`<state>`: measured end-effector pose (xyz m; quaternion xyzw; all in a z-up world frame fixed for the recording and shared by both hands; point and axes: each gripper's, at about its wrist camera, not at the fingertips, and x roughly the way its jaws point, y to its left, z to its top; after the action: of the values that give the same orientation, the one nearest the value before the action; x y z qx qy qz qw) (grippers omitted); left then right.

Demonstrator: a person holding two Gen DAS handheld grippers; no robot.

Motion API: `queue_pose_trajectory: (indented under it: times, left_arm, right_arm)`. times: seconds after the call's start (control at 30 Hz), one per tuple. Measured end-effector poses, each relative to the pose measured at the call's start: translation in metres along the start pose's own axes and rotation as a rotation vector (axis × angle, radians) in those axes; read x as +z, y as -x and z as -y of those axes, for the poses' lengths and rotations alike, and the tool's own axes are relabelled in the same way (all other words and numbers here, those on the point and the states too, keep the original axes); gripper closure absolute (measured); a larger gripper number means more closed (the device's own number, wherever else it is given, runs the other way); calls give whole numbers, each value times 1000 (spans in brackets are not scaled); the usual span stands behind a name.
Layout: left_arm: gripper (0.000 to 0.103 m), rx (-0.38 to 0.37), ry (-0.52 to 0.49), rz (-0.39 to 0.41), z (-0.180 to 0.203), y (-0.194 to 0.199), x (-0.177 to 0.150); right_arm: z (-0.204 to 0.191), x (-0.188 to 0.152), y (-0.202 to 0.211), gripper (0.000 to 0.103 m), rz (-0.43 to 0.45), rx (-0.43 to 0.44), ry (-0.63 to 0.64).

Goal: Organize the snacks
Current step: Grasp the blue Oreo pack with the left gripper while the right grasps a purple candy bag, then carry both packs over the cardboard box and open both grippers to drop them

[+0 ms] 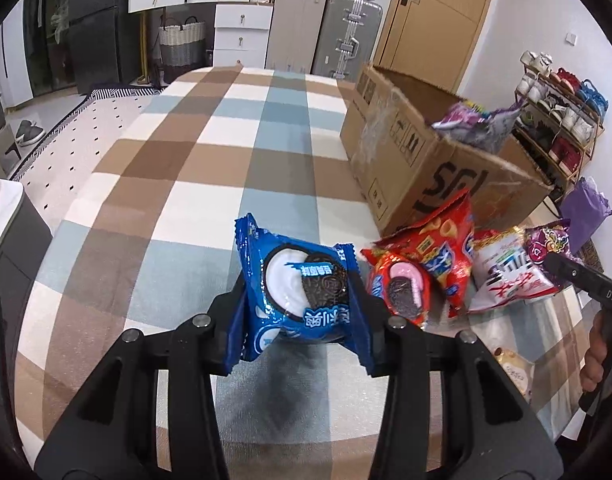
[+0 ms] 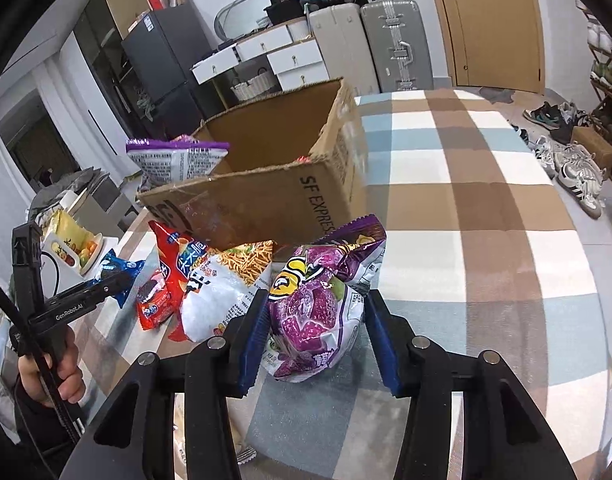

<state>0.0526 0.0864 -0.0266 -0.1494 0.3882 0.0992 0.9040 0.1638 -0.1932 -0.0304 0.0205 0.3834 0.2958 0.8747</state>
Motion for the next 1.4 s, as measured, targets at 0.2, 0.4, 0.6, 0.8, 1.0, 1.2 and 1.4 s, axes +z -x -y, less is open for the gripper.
queue_pose_trajectory:
  times: [0.2,0.4,0.6,0.8,1.0,1.2,1.4]
  left_arm:
    - [62,-26,-8,38,9,19,7]
    - [62,-45,-24,63,21,31,13]
    - [62,-80,-35,97,33,47,23]
    - [62,-97,-71,129,50,57,37]
    - [62,-124,-105,142,70,59,49]
    - [62,-151,-135,146,89,56,62]
    - [62,-165,-153,138,101,44,75]
  right_arm:
    - [-2,1,18,55,42,-1,-1]
    - [-8,5,39,55,86,14,3]
    - [-19,12,54,55,126,24,25]
    - [-26,19,60,55,153,36,38]
    - [-30,27,62,55,174,48,40]
    - [-32,34,60,55,185,55,38]
    - [-33,42,55,55,186,60,36]
